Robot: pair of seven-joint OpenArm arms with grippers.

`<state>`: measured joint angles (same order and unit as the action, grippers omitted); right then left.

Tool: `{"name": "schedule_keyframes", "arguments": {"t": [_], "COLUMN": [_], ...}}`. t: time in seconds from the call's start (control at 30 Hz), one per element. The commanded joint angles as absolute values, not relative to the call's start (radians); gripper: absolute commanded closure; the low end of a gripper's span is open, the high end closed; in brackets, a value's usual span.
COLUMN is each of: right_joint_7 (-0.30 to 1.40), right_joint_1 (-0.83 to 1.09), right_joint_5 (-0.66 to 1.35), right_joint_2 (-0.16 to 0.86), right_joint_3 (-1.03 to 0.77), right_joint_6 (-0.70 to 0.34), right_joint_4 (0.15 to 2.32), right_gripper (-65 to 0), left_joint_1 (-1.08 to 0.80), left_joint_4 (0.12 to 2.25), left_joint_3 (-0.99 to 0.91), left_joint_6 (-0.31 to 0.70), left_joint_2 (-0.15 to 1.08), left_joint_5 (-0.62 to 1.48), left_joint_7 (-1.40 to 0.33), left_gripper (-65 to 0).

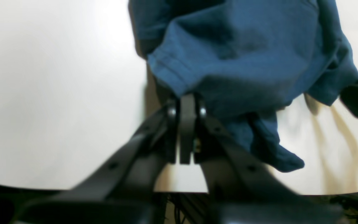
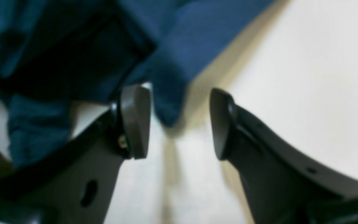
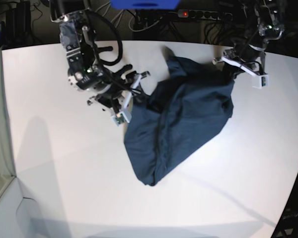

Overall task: Layout the t-shirt on the table in an organized manner, then fold the t-shirt properly
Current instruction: 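Pull both grippers apart, stretching the shirt between them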

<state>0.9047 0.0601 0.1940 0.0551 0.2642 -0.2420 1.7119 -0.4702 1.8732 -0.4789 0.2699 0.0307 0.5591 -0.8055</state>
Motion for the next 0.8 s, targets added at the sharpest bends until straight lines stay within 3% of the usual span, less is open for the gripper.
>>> {"name": "schedule_keyframes", "arguments": {"t": [0.0,0.37,0.47,0.57,0.77], "right_joint_7": [0.885,0.839,0.826,0.823,0.825], "right_joint_1": [0.047,0.027,0.027,0.025,0.012], "right_joint_5": [0.205,0.206,0.206,0.206,0.206], "right_joint_2": [0.051,0.024,0.022,0.022,0.048], "right_joint_3": [0.266,0.274,0.274,0.269,0.252], "right_joint_6": [-0.251,-0.252,-0.252,-0.252,-0.252], "right_joint_4": [1.727,1.636,1.627,1.627,1.655], "right_gripper": [-31.7,-30.6,-21.8,-0.9,0.0], "left_joint_1": [-0.461,-0.461,-0.466,-0.467,-0.46], "left_joint_4": [1.888,1.888,1.888,1.897,1.965], "left_joint_3": [-0.483,-0.483,-0.483,-0.483,-0.547], "left_joint_6": [0.274,0.274,0.274,0.274,0.274], "left_joint_2": [0.036,0.035,0.035,0.036,0.036], "left_joint_5": [0.57,0.57,0.575,0.576,0.579], "left_joint_7": [-0.789,-0.789,-0.789,-0.789,-0.822], "left_gripper": [-0.4,-0.4,-0.4,-0.4,-0.3]}}
